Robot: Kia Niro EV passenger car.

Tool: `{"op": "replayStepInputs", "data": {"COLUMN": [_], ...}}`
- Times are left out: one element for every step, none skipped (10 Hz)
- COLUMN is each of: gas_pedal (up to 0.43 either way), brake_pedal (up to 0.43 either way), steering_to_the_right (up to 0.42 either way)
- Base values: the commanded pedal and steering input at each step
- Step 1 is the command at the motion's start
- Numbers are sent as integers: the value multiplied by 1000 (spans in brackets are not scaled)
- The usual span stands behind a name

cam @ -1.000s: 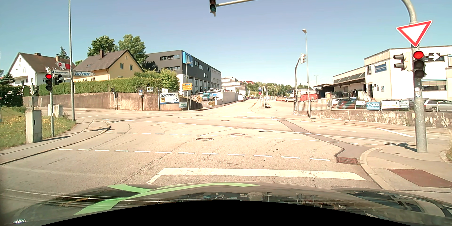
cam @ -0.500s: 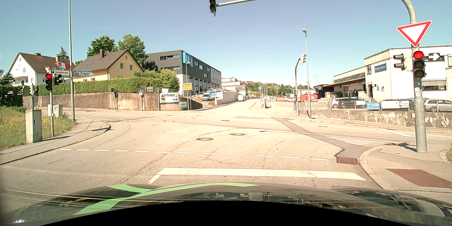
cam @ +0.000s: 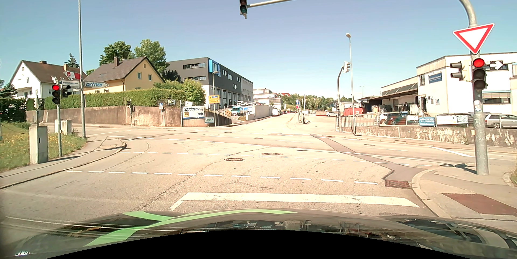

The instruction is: Follow the waypoints while adhering to traffic rules and regulations

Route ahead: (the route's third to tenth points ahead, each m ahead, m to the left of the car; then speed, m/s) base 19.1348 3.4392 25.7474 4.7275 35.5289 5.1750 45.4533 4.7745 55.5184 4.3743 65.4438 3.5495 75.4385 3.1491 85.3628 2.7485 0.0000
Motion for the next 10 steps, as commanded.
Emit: {"op": "replayStepInputs", "data": {"gas_pedal": [0, 0, 0, 0, 0, 0, 0, 0, 0, 0], "brake_pedal": [500, 500, 500, 500, 500, 500, 500, 500, 500, 500], "steering_to_the_right": [36, 36, 36, 36, 36, 36, 36, 36, 36, 36]}}
